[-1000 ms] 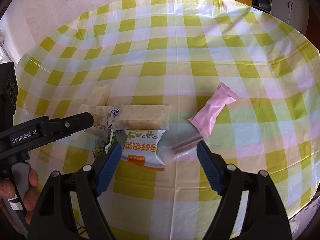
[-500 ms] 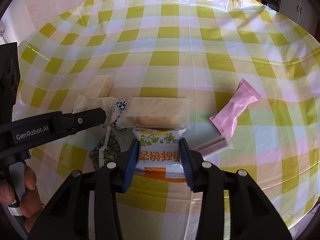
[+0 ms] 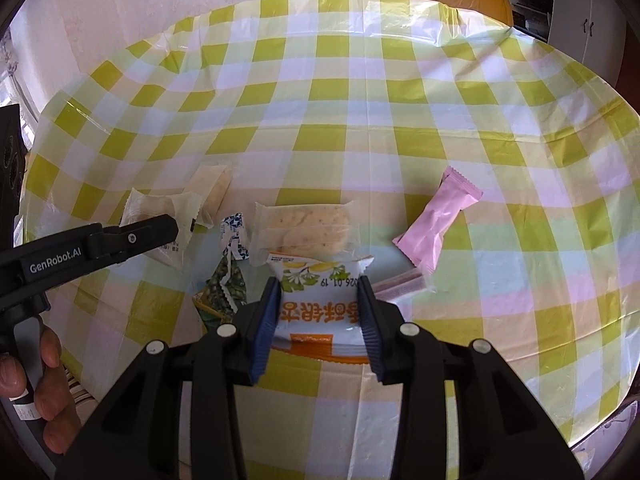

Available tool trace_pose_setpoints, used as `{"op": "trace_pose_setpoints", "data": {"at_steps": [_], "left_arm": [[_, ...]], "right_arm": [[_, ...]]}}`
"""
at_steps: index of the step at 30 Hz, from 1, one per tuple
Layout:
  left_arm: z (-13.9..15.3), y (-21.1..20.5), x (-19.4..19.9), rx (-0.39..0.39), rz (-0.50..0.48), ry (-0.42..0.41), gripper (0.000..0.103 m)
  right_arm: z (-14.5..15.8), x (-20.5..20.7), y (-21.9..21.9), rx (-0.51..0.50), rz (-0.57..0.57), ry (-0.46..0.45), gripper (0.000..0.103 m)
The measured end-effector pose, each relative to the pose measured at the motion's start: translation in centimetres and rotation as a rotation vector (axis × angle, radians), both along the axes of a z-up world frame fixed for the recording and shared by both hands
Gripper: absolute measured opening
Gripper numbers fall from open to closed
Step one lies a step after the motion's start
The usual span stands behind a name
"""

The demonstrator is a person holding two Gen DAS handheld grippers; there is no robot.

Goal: Organize snacks
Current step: 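Carry the biscuit packet with the right gripper into the white box while the left drops its packet in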

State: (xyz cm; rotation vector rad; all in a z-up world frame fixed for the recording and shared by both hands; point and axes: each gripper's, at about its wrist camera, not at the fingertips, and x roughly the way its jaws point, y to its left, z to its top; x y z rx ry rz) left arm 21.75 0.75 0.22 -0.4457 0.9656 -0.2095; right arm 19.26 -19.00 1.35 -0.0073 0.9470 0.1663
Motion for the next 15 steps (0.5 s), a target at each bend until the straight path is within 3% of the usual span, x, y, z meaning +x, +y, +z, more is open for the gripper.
{"op": "trace_pose_setpoints", "data": {"at_steps": [7, 15], "left_arm": [[1.9, -0.7, -1.5, 0.017, 0.007, -0.050, 0.034], [2.7, -3.7, -3.3, 0.022, -0.057, -0.058, 0.034]], "right_arm": [[0.5, -1.9, -2.1, -0.002, -0.046, -0.007, 0.039], [1.2, -4.1, -4.3, -0.065, -0.103, -0.033, 0.039]]}}
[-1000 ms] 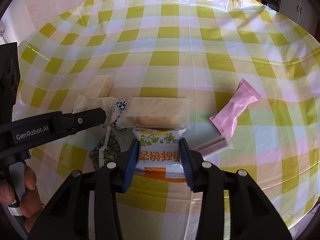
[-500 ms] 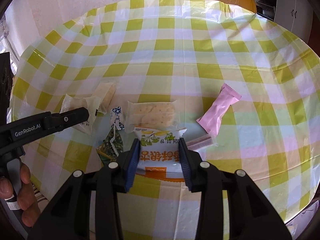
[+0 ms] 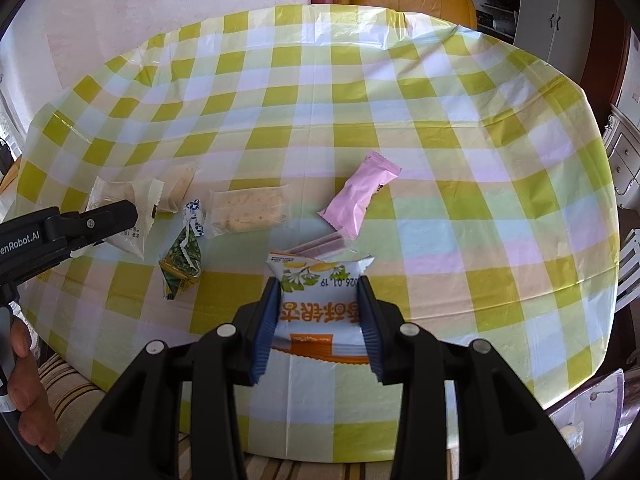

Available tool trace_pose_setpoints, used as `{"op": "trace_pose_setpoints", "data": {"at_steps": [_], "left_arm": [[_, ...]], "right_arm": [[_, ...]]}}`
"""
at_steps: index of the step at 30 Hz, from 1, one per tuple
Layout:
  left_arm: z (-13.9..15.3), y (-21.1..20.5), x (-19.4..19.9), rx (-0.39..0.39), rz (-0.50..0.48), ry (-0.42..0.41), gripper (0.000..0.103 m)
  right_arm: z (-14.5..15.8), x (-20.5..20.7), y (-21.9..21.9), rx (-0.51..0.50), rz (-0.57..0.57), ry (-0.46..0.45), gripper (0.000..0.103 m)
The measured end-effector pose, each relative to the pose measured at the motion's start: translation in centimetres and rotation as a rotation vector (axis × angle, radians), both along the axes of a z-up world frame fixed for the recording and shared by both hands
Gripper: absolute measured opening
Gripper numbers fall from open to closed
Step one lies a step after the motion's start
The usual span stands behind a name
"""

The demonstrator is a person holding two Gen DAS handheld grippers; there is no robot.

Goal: Organize snacks
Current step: 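Carry the biscuit packet with the right gripper into the white box while the left drops its packet in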

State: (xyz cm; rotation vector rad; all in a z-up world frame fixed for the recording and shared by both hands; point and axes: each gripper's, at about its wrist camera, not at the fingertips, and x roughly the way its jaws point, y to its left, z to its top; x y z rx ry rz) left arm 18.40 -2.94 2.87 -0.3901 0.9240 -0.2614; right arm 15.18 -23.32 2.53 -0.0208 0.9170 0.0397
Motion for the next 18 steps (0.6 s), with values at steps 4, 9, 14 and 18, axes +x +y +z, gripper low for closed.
{"op": "trace_pose_setpoints", "data": {"at_steps": [4, 9, 14, 18], "left_arm": [[0.2, -2.1, -1.0, 0.006, -0.048, 0.000, 0.034], [0.5, -5.2, -2.2, 0.018, -0.118, -0.002, 0.034], [0.5, -8.3, -3.1, 0.023, -0.185, 0.006, 0.034], [0.3, -10.9, -4.1, 0.024, -0.248, 0.016, 0.034]], "right_arm": [[0.3, -1.1, -1.3, -0.024, -0.028, -0.012, 0.039], [0.6, -2.3, -3.4, -0.019, -0.065, -0.019, 0.039], [0.7, -3.5, -5.7, -0.009, -0.099, -0.021, 0.039], [0.7, -4.7, -8.0, 0.007, -0.144, -0.025, 0.039]]}}
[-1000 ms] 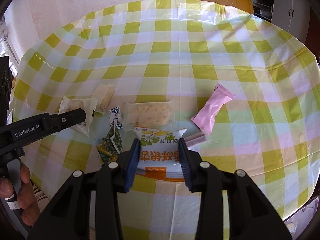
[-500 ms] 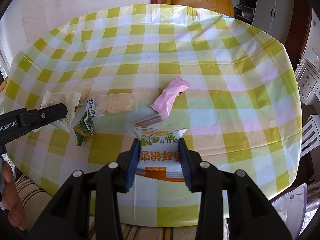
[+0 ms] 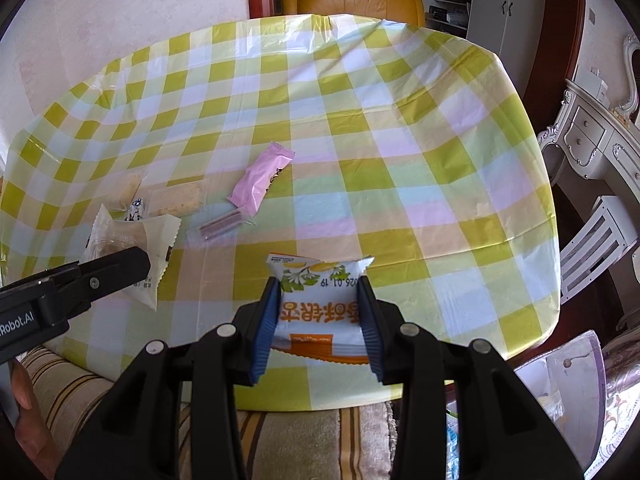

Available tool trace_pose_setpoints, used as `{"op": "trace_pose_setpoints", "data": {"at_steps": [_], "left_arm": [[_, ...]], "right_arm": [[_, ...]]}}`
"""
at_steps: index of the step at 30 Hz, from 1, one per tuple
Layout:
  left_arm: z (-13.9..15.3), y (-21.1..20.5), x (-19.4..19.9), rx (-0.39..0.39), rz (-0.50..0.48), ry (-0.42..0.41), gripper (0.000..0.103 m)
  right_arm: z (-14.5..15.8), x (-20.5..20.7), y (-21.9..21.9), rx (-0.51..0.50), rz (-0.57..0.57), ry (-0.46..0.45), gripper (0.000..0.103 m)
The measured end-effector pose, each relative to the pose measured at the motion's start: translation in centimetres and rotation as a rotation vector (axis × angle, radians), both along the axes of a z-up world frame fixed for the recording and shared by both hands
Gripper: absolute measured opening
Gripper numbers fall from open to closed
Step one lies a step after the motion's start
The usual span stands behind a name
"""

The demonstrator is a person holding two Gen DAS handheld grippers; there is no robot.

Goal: Organize snacks
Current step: 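Carry the biscuit packet with the right gripper into the white box while the left drops its packet in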

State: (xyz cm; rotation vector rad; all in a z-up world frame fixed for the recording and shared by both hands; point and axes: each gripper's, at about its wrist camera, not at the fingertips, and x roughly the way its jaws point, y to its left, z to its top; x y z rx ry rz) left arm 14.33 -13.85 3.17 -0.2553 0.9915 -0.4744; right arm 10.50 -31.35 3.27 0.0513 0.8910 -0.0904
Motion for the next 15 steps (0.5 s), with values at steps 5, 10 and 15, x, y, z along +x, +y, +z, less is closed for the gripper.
{"op": "trace_pose_setpoints", "data": {"at_steps": [5, 10, 15], "left_arm": [[-0.3, -3.7, -1.1, 0.006, -0.090, 0.013, 0.034], [-0.6, -7.4, -2.0, 0.010, -0.179, 0.029, 0.034], [-1.1, -11.4, -3.2, 0.016, -0.288, 0.050, 0.035]], "right_arm": [[0.0, -1.5, -3.2, 0.011, -0.055, -0.001, 0.039], [-0.5, -3.3, -7.0, 0.016, -0.125, 0.012, 0.039], [-1.6, -5.7, -11.3, 0.012, -0.212, 0.041, 0.039]]}}
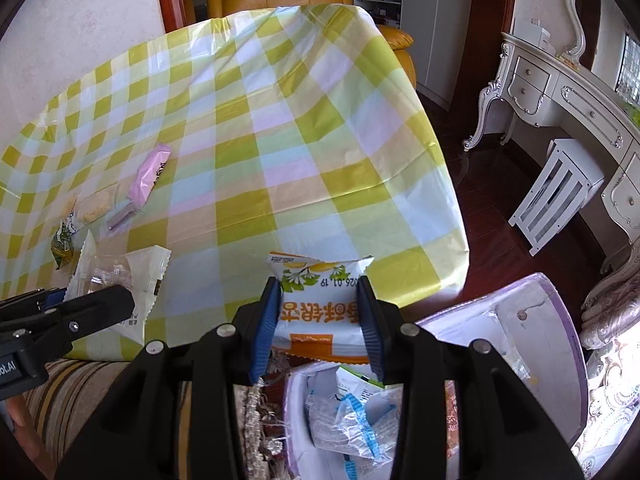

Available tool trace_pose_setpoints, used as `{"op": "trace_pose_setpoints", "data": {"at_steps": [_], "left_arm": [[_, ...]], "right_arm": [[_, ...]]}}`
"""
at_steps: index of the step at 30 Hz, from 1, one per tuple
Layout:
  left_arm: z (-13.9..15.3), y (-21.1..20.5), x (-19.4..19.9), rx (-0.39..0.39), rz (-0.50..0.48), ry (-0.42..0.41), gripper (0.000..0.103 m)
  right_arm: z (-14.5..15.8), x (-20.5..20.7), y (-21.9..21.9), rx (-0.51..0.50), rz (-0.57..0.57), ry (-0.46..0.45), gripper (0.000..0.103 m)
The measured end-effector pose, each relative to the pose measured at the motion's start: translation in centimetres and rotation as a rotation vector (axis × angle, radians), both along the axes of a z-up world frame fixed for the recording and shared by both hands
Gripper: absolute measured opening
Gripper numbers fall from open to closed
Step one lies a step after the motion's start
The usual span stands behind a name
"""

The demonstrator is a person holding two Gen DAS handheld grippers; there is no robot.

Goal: Organize snacks
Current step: 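Carry the biscuit packet with the right gripper into the white box while the left drops its packet in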

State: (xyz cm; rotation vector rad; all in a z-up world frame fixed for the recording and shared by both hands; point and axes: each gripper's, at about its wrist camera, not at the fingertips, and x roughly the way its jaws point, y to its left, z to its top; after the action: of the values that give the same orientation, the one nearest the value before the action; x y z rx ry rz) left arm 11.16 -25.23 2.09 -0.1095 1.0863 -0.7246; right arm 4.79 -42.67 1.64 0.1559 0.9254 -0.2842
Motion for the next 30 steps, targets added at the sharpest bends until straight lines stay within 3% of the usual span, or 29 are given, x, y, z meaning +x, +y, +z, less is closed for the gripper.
{"op": "trace_pose_setpoints", "data": {"at_steps": [4, 13, 22, 25, 30], "left_arm": [[-0.6, -3.3, -0.9, 0.010, -0.093, 0.033, 0.035], [-2.5, -11.2, -5.8, 0.081, -0.420, 0.116, 0.035], [-5.8, -17.8, -12.1, 0.285, -0.763, 0.129, 0.035], [-6.6, -18.4, -13.5, 0.327, -0.815, 0.120, 0.035], [-6.9, -18.6, -13.9, 0.335, -0.838, 0.135, 0.041]], "right_arm": [[-1.1, -2.3, -3.2, -0.001, -0.070, 0.033, 0.039], [-4.5, -8.6, -8.6, 0.016, -0.203, 0.140, 0.039], [-8.9, -13.9, -12.0, 0.058, -0.309, 0.242, 0.039], [-10.1, -14.8, -12.6, 0.079, -0.333, 0.262, 0.040], [-10.7, -15.3, -12.9, 0.090, -0.348, 0.270, 0.044]]}}
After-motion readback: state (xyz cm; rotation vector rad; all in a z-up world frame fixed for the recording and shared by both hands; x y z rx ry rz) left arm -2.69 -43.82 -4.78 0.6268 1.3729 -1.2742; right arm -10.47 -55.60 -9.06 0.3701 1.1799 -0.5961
